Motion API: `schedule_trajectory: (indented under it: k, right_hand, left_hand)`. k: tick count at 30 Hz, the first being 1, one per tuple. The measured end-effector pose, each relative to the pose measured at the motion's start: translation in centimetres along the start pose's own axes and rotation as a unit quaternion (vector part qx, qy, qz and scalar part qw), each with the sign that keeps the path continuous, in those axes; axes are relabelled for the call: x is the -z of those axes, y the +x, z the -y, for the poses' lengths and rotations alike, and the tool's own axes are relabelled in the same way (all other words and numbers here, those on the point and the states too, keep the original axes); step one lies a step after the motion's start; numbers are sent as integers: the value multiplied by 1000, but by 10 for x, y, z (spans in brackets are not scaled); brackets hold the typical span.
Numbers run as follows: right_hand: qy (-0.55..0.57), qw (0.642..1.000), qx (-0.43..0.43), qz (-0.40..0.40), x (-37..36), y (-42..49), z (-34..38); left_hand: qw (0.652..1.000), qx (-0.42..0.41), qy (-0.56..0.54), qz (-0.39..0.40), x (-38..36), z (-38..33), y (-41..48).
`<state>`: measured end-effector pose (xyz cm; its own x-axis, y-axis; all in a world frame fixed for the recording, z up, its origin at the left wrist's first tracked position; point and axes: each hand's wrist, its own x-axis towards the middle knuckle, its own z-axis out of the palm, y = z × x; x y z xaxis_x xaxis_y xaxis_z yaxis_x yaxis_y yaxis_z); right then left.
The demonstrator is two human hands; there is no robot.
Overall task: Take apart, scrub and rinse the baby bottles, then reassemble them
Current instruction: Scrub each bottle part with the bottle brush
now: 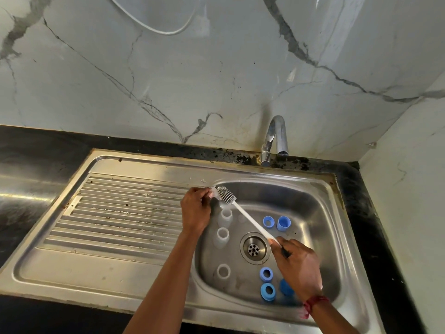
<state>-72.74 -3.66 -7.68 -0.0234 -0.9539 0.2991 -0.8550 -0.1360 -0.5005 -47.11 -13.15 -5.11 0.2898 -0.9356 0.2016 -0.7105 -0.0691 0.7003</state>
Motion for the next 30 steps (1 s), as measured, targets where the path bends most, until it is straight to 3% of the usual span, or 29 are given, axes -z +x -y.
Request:
schedule_trajectory:
  k: [4, 8, 14, 22, 25, 27, 30]
  right_hand:
    - [5, 1000, -1, 4, -1, -2, 4]
    - [20, 1000, -3, 7, 0, 0, 3]
    - [33, 999, 2, 22, 1, 1, -2]
    - [126, 988, -26, 88, 11, 11, 0]
    - [134, 984, -42, 106, 14, 13, 5]
    - [139, 982, -66, 112, 11, 13, 11]
    - [158, 976, -87, 122, 7, 14, 21]
  left_hand:
    - [1000, 1, 22, 6, -2, -3, -1]
    - [995, -80, 27, 59, -3, 0, -2]
    - [984, -136, -4, 113, 6, 11, 10]
    - [957, -82, -149, 236, 33, 33, 31]
    - [964, -15, -179, 194, 29, 32, 31]
    - [968, 35, -213, 124, 18, 23, 24]
    - [985, 67, -160, -9, -3, 7, 5]
